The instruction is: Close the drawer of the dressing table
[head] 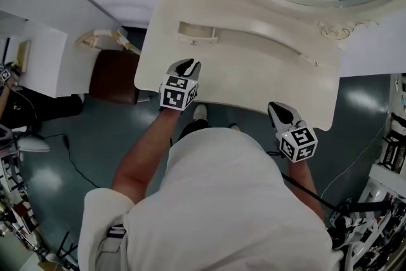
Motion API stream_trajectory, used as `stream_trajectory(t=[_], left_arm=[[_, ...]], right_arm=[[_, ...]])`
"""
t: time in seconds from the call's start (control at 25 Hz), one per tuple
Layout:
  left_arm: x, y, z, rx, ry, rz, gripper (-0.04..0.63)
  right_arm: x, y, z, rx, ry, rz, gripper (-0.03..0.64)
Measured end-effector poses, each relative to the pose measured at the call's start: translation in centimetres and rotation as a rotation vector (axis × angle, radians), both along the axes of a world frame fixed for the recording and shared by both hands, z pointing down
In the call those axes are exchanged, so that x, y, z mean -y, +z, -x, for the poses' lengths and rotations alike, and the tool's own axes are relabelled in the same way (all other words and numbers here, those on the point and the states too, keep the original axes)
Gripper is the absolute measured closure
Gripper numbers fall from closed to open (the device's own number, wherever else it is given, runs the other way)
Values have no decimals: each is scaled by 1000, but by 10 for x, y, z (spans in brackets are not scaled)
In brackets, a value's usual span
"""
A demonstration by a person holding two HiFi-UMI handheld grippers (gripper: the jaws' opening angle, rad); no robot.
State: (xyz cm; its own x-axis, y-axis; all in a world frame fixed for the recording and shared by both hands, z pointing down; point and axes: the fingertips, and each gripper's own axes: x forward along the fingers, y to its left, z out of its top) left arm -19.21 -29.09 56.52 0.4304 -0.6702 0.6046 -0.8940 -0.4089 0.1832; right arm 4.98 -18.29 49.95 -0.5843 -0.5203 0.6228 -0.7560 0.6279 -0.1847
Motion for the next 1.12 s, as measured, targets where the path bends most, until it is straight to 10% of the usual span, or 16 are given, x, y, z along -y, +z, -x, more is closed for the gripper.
stream_trajectory(t=[1.12], left_arm=[[91,81,26,45,6,138,499]], right_arm=[[5,9,-14,-76,269,75,617]])
